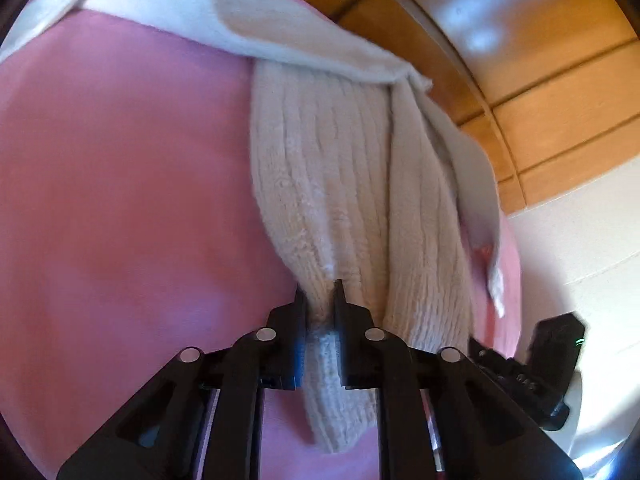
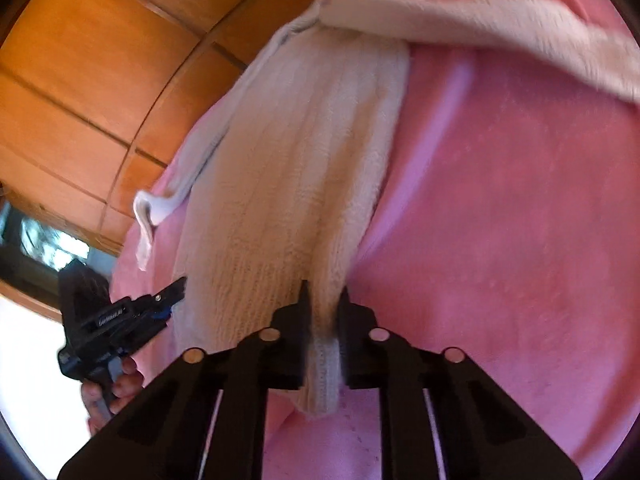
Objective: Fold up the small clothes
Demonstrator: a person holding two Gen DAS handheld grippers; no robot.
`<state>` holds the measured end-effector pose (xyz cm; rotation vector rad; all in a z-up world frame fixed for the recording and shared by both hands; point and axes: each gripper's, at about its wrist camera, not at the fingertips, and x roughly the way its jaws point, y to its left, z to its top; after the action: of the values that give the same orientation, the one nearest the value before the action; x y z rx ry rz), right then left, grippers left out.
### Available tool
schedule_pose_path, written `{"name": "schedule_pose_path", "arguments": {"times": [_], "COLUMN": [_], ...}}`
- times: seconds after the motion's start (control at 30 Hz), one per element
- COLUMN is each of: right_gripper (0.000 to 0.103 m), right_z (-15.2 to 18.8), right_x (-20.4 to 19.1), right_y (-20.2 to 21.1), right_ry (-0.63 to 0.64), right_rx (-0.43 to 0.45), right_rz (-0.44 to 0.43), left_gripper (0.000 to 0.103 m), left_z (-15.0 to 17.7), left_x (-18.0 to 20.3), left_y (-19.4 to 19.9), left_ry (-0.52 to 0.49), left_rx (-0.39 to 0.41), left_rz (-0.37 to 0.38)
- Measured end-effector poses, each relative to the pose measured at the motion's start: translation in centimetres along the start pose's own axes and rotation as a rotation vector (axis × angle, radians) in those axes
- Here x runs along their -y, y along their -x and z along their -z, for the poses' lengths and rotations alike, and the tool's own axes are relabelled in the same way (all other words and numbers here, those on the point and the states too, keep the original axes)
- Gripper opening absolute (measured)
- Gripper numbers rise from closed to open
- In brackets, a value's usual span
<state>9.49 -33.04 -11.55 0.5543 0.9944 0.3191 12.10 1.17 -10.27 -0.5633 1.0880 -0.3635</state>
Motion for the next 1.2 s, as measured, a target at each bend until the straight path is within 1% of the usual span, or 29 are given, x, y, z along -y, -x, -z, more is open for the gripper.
{"name": "schedule_pose_path", "arguments": {"times": [0.07,0.13,0.2,0.27,0.33,0.43,0.5,0.57,0.63,0.67,0.7,0.77,0.83,0.87,0.9,0.93,0.97,1.0,1.03,1.07,1.1,1.13,1.2], "right_gripper": [0.007,0.006,0.006,0.006,0.006,0.006,0.005,0.005,0.005,0.005,0.005,0.005,0.005,0.005,0.006,0.006,0.009,0.018,0.027,0.049,0.058,0.059,0.062], "right_z": [0.0,0.2,0.0,-0.1,0.0,1.1,1.8,3.0,4.0,4.7,5.1,6.3,6.7,6.8,7.1,7.1,7.2,7.1,6.9,6.7,6.3,6.0,5.6], "right_x": [-1.6,-2.6,-3.2,-4.1,-5.1,-6.1,-6.0,-5.2,-3.7,-2.4,-1.6,0.5,2.2,3.0,3.7,4.0,4.3,4.0,3.5,3.0,2.4,1.6,-0.2], "right_y": [0.7,2.7,4.8,7.3,10.0,13.6,15.1,16.0,15.8,15.2,14.6,12.1,10.4,9.4,9.4,8.7,8.5,8.3,8.2,8.2,8.4,8.4,7.8], "right_ry": [0.075,0.133,0.168,0.196,0.232,0.286,0.29,0.274,0.243,0.202,0.178,0.132,0.094,0.089,0.093,0.094,0.1,0.116,0.144,0.16,0.171,0.186,0.224], "right_rx": [0.018,0.053,0.093,0.141,0.186,0.224,0.232,0.23,0.21,0.184,0.166,0.107,0.069,0.051,0.041,0.027,0.021,0.024,0.042,0.061,0.093,0.113,0.135], "right_rz": [0.047,0.071,0.071,0.055,0.051,0.046,0.05,0.067,0.099,0.105,0.112,0.174,0.212,0.255,0.279,0.304,0.325,0.356,0.405,0.427,0.439,0.434,0.409], "left_gripper": [0.008,0.007,0.007,0.006,0.006,0.006,0.006,0.006,0.006,0.006,0.006,0.006,0.007,0.009,0.011,0.014,0.02,0.027,0.032,0.044,0.053,0.055,0.056], "left_z": [-0.2,-0.9,-1.4,-2.1,-2.3,-1.8,-0.9,0.4,2.1,2.7,3.8,5.1,6.2,6.4,6.5,6.6,6.7,6.6,6.2,5.8,5.6,4.8,3.6], "left_x": [0.6,0.6,0.4,0.1,-0.4,-1.0,-1.5,-2.1,-3.4,-3.8,-4.9,-6.3,-7.4,-8.0,-8.5,-8.9,-9.2,-9.4,-9.4,-9.5,-10.2,-10.2,-9.9], "left_y": [0.6,2.5,4.7,8.2,11.3,15.9,18.1,19.6,19.7,18.9,17.8,15.7,13.2,12.3,11.6,11.4,11.6,12.2,12.9,13.8,14.6,15.4,16.4], "left_ry": [-0.031,-0.022,-0.019,-0.035,-0.036,-0.049,-0.06,-0.054,-0.026,-0.015,0.01,0.039,0.066,0.096,0.121,0.138,0.138,0.131,0.112,0.092,0.075,0.045,-0.009], "left_rx": [0.02,0.054,0.094,0.144,0.174,0.211,0.212,0.201,0.18,0.161,0.12,0.071,0.028,0.012,0.005,0.016,0.032,0.05,0.09,0.131,0.161,0.206,0.266], "left_rz": [-0.018,0.007,0.02,0.032,0.047,0.049,0.04,0.015,-0.017,-0.036,-0.057,-0.105,-0.159,-0.162,-0.159,-0.16,-0.167,-0.178,-0.218,-0.264,-0.295,-0.342,-0.435]}}
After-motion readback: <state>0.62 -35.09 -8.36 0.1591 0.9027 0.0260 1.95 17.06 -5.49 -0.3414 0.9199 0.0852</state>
